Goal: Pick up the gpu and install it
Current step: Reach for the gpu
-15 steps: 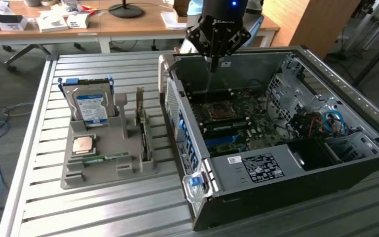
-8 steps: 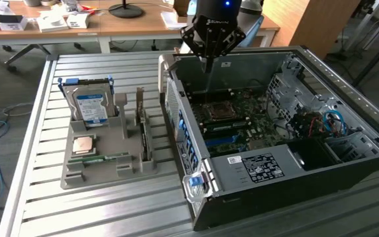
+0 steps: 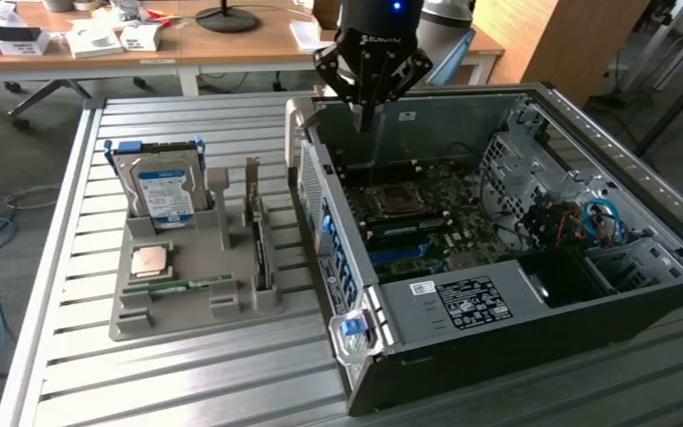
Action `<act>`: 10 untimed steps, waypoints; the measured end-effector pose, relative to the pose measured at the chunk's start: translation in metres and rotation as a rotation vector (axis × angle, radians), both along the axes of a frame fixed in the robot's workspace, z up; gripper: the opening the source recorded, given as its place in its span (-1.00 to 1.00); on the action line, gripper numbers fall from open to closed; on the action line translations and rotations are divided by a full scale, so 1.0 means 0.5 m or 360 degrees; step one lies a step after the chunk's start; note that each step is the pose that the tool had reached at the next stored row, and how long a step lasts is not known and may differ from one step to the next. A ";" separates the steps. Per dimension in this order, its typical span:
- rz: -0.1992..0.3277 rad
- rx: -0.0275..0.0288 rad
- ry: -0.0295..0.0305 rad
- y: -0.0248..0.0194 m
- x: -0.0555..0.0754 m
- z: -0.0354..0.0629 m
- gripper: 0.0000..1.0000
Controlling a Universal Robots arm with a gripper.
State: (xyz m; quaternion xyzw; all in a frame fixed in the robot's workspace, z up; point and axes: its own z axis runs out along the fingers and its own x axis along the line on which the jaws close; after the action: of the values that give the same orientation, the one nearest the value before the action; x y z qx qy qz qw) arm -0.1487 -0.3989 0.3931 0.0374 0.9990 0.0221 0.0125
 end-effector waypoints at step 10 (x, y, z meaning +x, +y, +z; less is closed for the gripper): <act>0.0000 0.00001 0.00000 0.0000 -0.034 0.000 -0.79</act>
State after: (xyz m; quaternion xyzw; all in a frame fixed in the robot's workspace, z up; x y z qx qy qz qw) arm -0.1656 -0.3988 0.3929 0.0374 0.9990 0.0221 0.0125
